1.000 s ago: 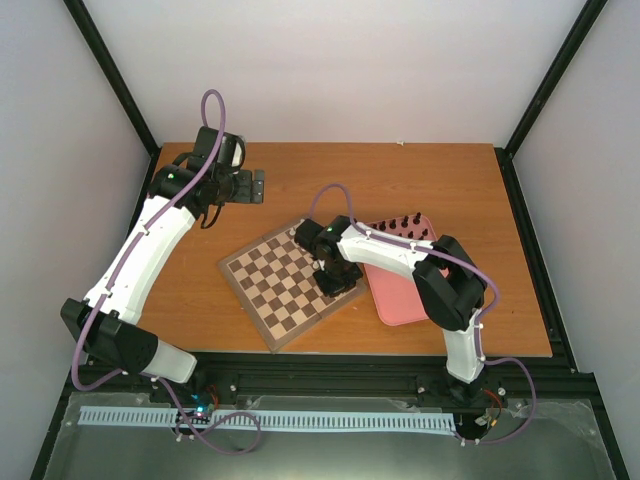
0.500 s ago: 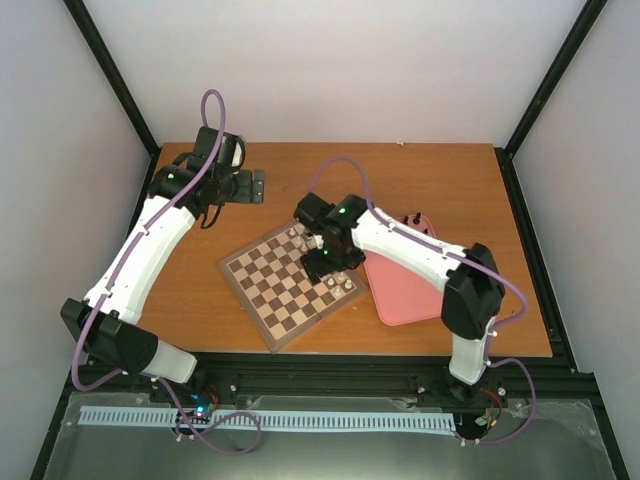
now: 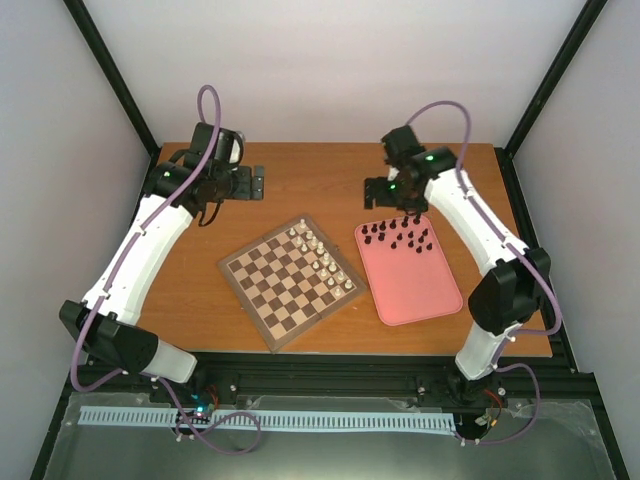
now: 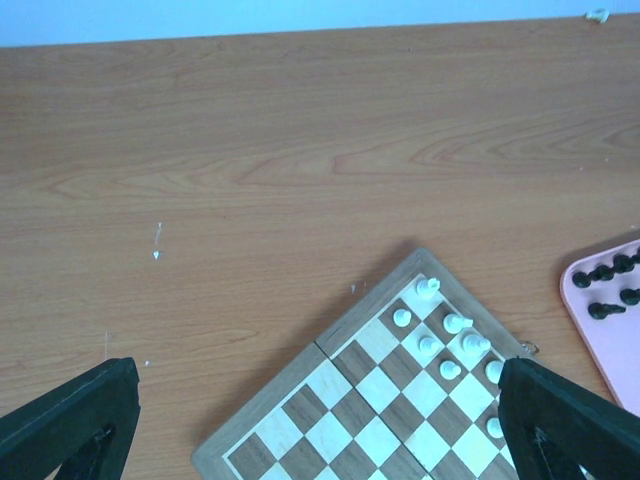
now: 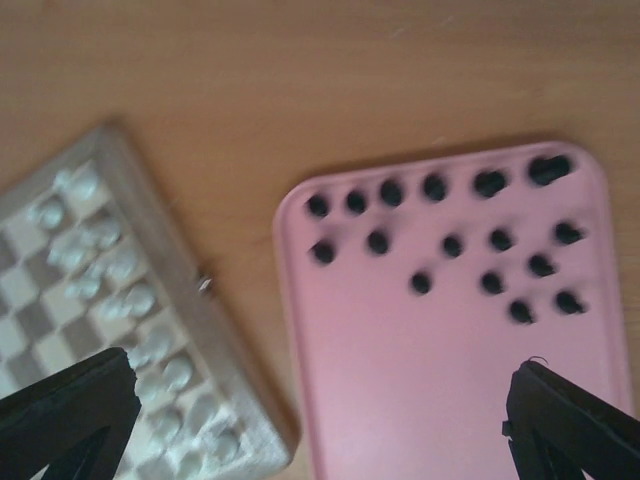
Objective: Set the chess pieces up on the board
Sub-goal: Reset both arms
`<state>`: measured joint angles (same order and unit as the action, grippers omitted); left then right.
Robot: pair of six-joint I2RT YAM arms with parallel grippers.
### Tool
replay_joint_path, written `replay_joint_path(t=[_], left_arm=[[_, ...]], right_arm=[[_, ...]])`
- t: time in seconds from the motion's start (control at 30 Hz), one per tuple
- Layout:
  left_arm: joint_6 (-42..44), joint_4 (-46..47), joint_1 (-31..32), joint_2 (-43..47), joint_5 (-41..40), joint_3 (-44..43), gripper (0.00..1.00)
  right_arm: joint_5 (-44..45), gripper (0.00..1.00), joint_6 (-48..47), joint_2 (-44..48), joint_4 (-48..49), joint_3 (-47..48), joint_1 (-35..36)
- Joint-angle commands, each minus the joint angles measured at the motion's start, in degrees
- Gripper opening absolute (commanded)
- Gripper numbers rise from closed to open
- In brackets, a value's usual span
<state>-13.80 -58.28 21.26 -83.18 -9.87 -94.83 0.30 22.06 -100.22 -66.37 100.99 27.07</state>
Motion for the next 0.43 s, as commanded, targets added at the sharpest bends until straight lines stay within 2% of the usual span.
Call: replay_joint_path(t=[0.0, 0.17, 0.4], left_arm=[[-0.9, -1.4, -0.3, -0.5, 0.1, -3.7, 1.00], [-1.3, -2.0, -0.3, -1.4, -0.5, -3.8, 1.00], [-0.8, -1.8, -0.3, -1.1, -2.3, -3.2, 1.00]], right_arm=[[0.3, 1.00, -0.2, 2.3, 5.2, 1.0, -6.8], [2.3, 1.00, -1.2, 0.6, 5.3, 1.6, -11.5], [3.2, 1.00, -3.0, 0.7, 6.9, 0.4, -12.0]])
